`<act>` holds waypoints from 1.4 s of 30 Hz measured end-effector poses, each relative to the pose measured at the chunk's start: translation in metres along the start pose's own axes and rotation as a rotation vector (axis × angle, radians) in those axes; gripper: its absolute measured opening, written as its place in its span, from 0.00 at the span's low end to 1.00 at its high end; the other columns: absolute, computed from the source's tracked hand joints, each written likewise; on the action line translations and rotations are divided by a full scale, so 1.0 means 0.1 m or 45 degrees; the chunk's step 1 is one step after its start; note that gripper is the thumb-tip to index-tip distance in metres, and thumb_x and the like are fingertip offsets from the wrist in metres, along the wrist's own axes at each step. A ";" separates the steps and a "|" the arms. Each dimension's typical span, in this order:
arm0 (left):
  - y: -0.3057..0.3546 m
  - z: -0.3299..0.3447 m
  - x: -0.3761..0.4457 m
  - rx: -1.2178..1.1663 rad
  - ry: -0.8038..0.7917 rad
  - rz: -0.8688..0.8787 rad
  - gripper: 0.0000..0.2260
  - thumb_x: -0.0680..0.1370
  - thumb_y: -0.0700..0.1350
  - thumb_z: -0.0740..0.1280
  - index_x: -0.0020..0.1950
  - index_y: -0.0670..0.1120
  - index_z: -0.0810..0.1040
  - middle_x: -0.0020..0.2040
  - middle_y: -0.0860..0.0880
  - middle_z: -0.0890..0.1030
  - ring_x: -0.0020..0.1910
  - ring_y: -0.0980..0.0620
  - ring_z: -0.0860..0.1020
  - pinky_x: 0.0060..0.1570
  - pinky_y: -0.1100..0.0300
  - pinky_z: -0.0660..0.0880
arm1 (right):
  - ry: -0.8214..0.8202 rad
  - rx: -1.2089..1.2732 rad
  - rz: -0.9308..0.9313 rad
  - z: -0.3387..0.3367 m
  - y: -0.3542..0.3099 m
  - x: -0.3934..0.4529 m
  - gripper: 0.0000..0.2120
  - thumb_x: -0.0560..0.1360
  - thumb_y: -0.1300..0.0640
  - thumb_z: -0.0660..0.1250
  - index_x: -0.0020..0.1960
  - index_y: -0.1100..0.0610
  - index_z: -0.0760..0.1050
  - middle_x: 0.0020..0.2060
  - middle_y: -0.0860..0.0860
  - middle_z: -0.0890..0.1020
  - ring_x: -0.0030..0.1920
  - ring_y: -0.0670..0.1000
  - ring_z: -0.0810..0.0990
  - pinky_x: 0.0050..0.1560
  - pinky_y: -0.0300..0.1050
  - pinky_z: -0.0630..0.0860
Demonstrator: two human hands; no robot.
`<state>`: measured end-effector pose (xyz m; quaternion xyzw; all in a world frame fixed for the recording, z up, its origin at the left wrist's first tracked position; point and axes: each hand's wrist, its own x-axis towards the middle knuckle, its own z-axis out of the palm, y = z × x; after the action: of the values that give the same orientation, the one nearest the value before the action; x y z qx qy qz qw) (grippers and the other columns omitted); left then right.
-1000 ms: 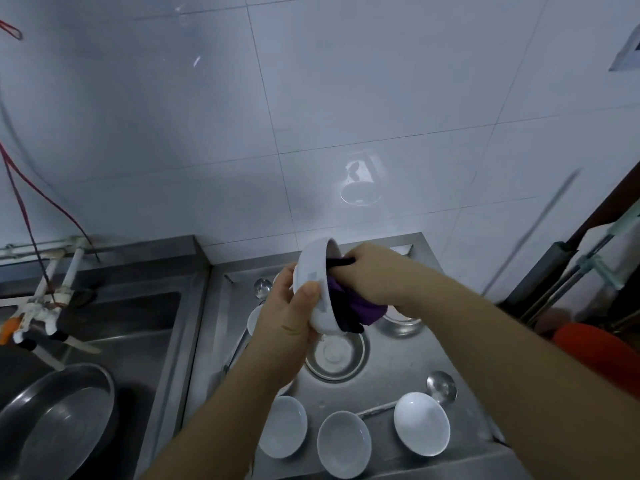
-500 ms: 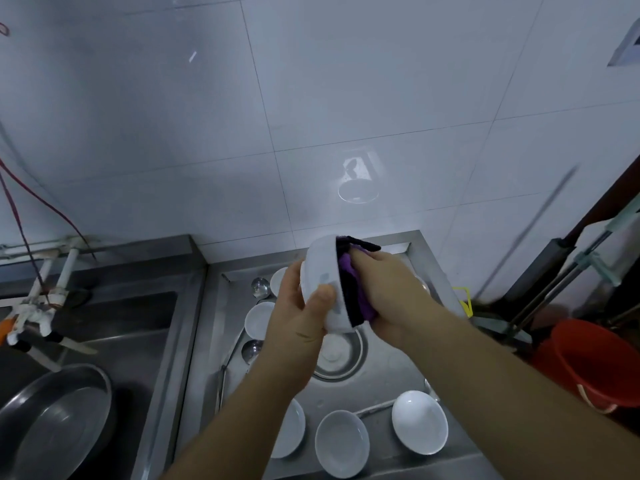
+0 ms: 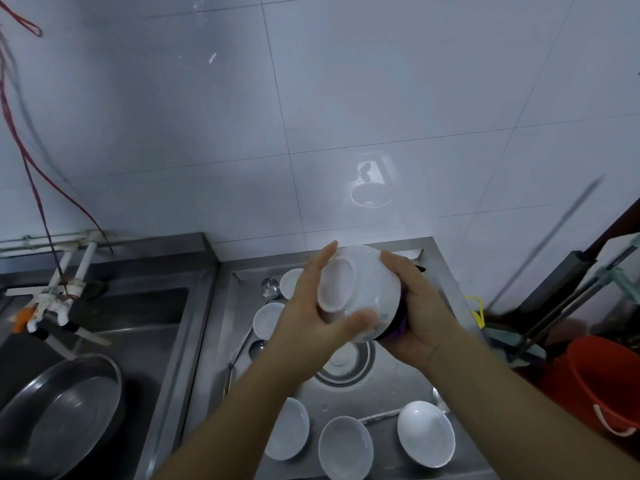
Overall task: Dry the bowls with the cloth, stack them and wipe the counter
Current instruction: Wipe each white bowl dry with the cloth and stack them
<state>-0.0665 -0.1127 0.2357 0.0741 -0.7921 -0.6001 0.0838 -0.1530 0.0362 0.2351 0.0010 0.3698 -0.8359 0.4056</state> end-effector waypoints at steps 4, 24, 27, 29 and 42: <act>-0.12 0.06 0.06 -0.701 0.290 -0.519 0.19 0.82 0.61 0.64 0.63 0.50 0.83 0.58 0.49 0.87 0.55 0.51 0.84 0.50 0.59 0.81 | 0.030 0.115 -0.047 -0.06 0.04 0.01 0.32 0.60 0.43 0.84 0.60 0.56 0.86 0.62 0.62 0.84 0.58 0.63 0.86 0.56 0.63 0.82; -0.11 -0.05 0.00 -1.356 0.097 -0.628 0.23 0.79 0.49 0.68 0.71 0.39 0.79 0.70 0.39 0.81 0.74 0.39 0.75 0.67 0.46 0.77 | 0.212 -0.074 -0.058 -0.41 0.22 -0.03 0.34 0.64 0.30 0.79 0.64 0.47 0.84 0.64 0.56 0.84 0.62 0.60 0.85 0.58 0.60 0.82; -0.05 -0.02 -0.02 -1.348 0.031 -0.610 0.23 0.80 0.49 0.67 0.74 0.41 0.76 0.71 0.39 0.80 0.73 0.40 0.76 0.69 0.44 0.74 | 0.309 -0.099 -0.076 -0.45 0.28 0.02 0.27 0.76 0.32 0.70 0.66 0.48 0.83 0.65 0.57 0.84 0.66 0.61 0.82 0.67 0.64 0.78; -0.03 -0.02 -0.03 -1.345 -0.011 -0.557 0.24 0.81 0.49 0.68 0.75 0.42 0.74 0.72 0.39 0.79 0.73 0.39 0.77 0.71 0.43 0.73 | 0.393 -0.097 -0.074 -0.47 0.31 0.05 0.22 0.79 0.37 0.70 0.65 0.51 0.83 0.64 0.58 0.84 0.65 0.62 0.83 0.65 0.65 0.79; -0.05 -0.03 -0.05 -0.767 0.084 -0.384 0.07 0.77 0.47 0.75 0.54 0.48 0.87 0.57 0.39 0.86 0.58 0.38 0.84 0.58 0.43 0.83 | 0.304 -0.923 -1.059 0.07 -0.13 -0.16 0.11 0.77 0.49 0.69 0.57 0.49 0.82 0.51 0.44 0.86 0.52 0.44 0.85 0.52 0.36 0.79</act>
<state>-0.0604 -0.1154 0.2315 0.1816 -0.5560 -0.8102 0.0378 -0.1490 0.0481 0.2527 -0.1896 0.6459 -0.7390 -0.0283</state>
